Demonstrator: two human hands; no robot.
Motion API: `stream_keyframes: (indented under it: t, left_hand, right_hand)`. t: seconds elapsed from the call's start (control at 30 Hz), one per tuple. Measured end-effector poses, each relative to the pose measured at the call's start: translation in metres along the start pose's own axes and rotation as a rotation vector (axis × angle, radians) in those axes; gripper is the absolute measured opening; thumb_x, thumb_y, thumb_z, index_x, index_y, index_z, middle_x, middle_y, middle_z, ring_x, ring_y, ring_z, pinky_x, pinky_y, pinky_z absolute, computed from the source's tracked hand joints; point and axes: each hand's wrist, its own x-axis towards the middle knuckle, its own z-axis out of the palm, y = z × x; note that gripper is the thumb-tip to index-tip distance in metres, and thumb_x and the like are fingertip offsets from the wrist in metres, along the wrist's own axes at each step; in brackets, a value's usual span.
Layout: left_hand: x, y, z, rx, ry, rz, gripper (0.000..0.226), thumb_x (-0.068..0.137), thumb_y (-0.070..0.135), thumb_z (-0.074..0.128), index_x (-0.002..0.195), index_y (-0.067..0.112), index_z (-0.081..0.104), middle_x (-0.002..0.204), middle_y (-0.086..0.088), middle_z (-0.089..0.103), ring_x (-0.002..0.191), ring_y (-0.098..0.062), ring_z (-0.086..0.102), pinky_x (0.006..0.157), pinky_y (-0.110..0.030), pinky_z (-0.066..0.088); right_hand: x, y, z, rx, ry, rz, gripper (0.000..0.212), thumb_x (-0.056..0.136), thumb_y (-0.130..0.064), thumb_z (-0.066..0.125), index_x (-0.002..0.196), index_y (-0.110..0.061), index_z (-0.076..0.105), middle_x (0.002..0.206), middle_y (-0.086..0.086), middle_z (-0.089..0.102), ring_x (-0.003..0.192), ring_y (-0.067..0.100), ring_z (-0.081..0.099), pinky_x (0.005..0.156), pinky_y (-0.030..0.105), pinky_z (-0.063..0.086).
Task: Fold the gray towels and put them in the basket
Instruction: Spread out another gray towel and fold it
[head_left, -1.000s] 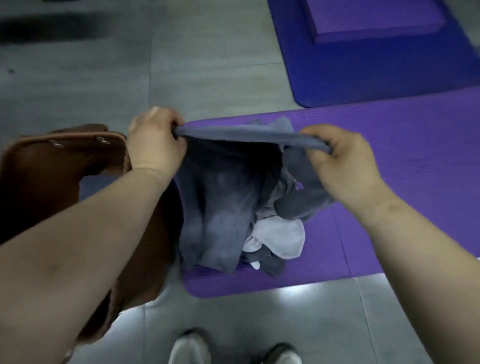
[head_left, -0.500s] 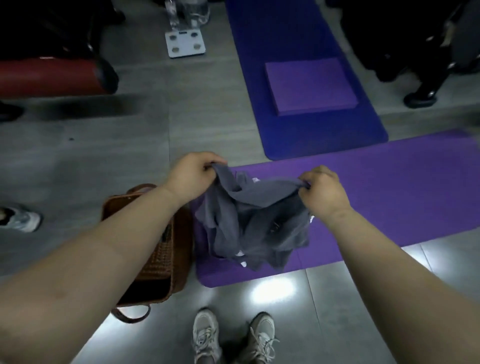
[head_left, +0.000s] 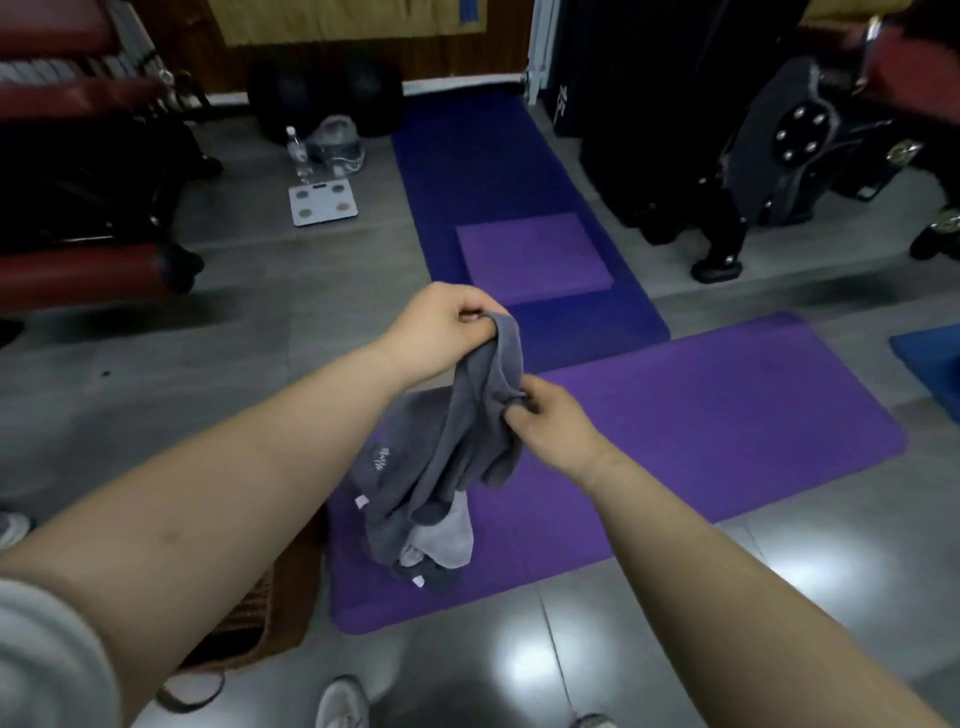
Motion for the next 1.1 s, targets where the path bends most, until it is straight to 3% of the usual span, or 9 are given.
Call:
stream_keyframes:
  t: [0.23, 0.3, 0.37, 0.5, 0.63, 0.73, 0.8, 0.97, 1.1]
  left_hand:
    - [0.01, 0.028, 0.077, 0.024, 0.084, -0.165, 0.012, 0.082, 0.006, 0.062, 0.073, 0.014, 0.064, 0.055, 0.018, 0.055, 0.046, 0.014, 0.048, 0.055, -0.003, 0.036]
    - [0.016, 0.029, 0.104, 0.02, 0.055, -0.198, 0.006, 0.083, 0.008, 0.063, 0.082, 0.007, 0.068, 0.061, 0.014, 0.056, 0.049, 0.014, 0.049, 0.06, -0.01, 0.037]
    - [0.027, 0.033, 0.129, -0.037, 0.095, -0.198, 0.012, 0.085, 0.006, 0.06, 0.091, 0.001, 0.069, 0.067, 0.014, 0.055, 0.052, 0.018, 0.05, 0.06, -0.003, 0.037]
    - [0.064, 0.031, 0.174, -0.131, 0.124, -0.206, 0.014, 0.086, 0.006, 0.058, 0.092, -0.003, 0.067, 0.067, 0.008, 0.055, 0.052, 0.014, 0.051, 0.058, 0.001, 0.037]
    - [0.098, 0.02, 0.21, -0.009, -0.168, -0.24, 0.017, 0.083, 0.017, 0.064, 0.085, 0.0, 0.065, 0.073, -0.005, 0.056, 0.071, -0.008, 0.048, 0.058, -0.013, 0.034]
    - [0.119, 0.017, 0.239, 0.352, -0.475, -0.296, 0.032, 0.086, 0.026, 0.061, 0.06, 0.014, 0.045, 0.058, 0.004, 0.039, 0.074, -0.015, 0.041, 0.056, -0.025, 0.027]
    - [0.135, 0.014, 0.255, 0.416, -0.527, -0.364, 0.036, 0.087, 0.027, 0.058, 0.058, 0.014, 0.042, 0.057, 0.006, 0.034, 0.076, -0.016, 0.041, 0.057, -0.028, 0.023]
    - [0.154, 0.0, 0.282, 0.118, -0.175, -0.569, 0.037, 0.087, 0.023, 0.059, 0.054, 0.022, 0.042, 0.057, 0.005, 0.043, 0.074, -0.017, 0.045, 0.066, -0.024, 0.032]
    - [0.171, 0.012, 0.299, -0.01, 0.184, -0.628, 0.036, 0.086, 0.018, 0.061, 0.053, 0.022, 0.047, 0.045, 0.01, 0.049, 0.054, -0.004, 0.047, 0.057, -0.015, 0.032]
  right_hand:
    - [-0.016, 0.069, -0.146, -0.238, 0.143, -0.073, 0.02, 0.09, -0.002, 0.04, 0.094, -0.007, 0.059, 0.082, 0.01, 0.057, 0.079, 0.02, 0.049, 0.058, 0.026, 0.03]
    - [-0.008, 0.084, -0.176, -0.312, 0.164, -0.109, 0.023, 0.09, -0.001, 0.041, 0.101, -0.004, 0.06, 0.091, 0.015, 0.063, 0.085, 0.024, 0.053, 0.063, 0.022, 0.03]
    - [0.006, 0.095, -0.198, -0.339, 0.185, -0.144, 0.024, 0.091, -0.001, 0.042, 0.105, -0.003, 0.061, 0.101, 0.016, 0.066, 0.095, 0.027, 0.057, 0.067, 0.02, 0.03]
    - [0.046, 0.115, -0.232, -0.295, 0.234, -0.125, 0.023, 0.091, -0.004, 0.042, 0.104, -0.006, 0.061, 0.095, 0.01, 0.064, 0.092, 0.025, 0.055, 0.078, 0.026, 0.04]
    - [0.076, 0.127, -0.275, -0.351, 0.154, -0.136, 0.023, 0.091, -0.003, 0.043, 0.102, -0.006, 0.063, 0.091, -0.002, 0.058, 0.092, 0.015, 0.051, 0.075, 0.015, 0.032]
    - [0.087, 0.134, -0.311, -0.575, 0.009, -0.209, 0.022, 0.091, -0.006, 0.046, 0.103, -0.007, 0.064, 0.095, 0.006, 0.065, 0.094, 0.023, 0.057, 0.071, 0.018, 0.032]
    - [0.095, 0.141, -0.334, -0.596, -0.013, -0.213, 0.021, 0.091, -0.007, 0.047, 0.103, -0.007, 0.064, 0.099, 0.01, 0.067, 0.097, 0.024, 0.058, 0.075, 0.021, 0.033]
    - [0.139, 0.166, -0.402, -0.671, -0.129, -0.135, 0.021, 0.092, -0.01, 0.045, 0.103, -0.009, 0.063, 0.099, 0.008, 0.066, 0.097, 0.024, 0.057, 0.078, 0.024, 0.037]
    - [0.175, 0.197, -0.435, -0.579, -0.221, -0.121, 0.012, 0.091, -0.01, 0.051, 0.088, -0.007, 0.062, 0.077, 0.005, 0.057, 0.077, 0.019, 0.05, 0.057, 0.012, 0.035]
